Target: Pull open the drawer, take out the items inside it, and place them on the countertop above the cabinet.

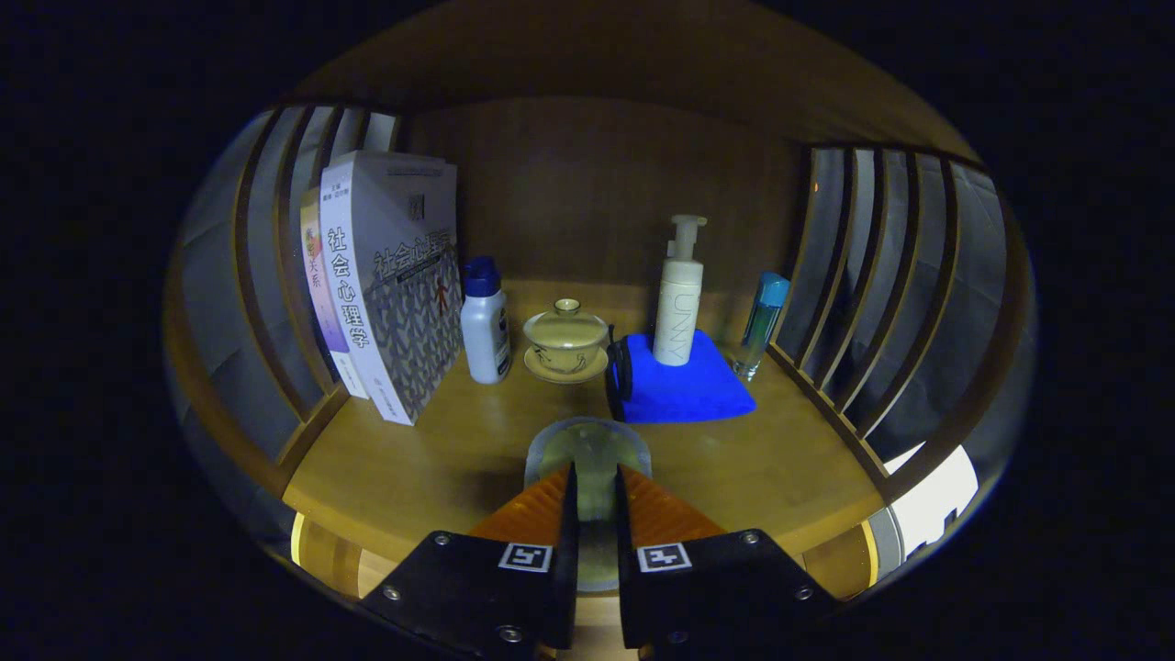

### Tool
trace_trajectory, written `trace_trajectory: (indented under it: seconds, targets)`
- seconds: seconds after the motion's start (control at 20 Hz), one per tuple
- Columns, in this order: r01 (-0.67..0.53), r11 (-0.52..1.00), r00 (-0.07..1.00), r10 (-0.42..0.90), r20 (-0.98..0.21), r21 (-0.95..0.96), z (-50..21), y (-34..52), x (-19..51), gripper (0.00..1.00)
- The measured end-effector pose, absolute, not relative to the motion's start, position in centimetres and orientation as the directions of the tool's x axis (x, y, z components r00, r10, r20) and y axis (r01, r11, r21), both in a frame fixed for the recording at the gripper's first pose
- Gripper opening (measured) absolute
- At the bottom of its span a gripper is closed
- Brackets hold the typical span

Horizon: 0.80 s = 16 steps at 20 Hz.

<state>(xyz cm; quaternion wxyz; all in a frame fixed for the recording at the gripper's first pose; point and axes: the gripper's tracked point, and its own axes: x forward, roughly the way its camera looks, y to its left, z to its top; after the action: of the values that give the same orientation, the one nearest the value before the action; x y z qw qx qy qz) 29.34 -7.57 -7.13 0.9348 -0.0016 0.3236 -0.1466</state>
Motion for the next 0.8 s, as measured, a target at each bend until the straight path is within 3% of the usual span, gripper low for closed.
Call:
trace_trajectory:
  seconds: [0.15,0.5,0.8]
  targets:
    - [0.276,0.956,0.753,-0.280,-0.595,-0.101,-7.3,-8.1,29.2,0.25]
    - [0.296,0.951,0.793,-0.294,-0.534,-0.083,-5.9,-7.6,27.1,0.65]
    - [0.344,0.937,0.843,-0.335,-0.421,-0.057,-2.3,-7.5,21.6,0.69]
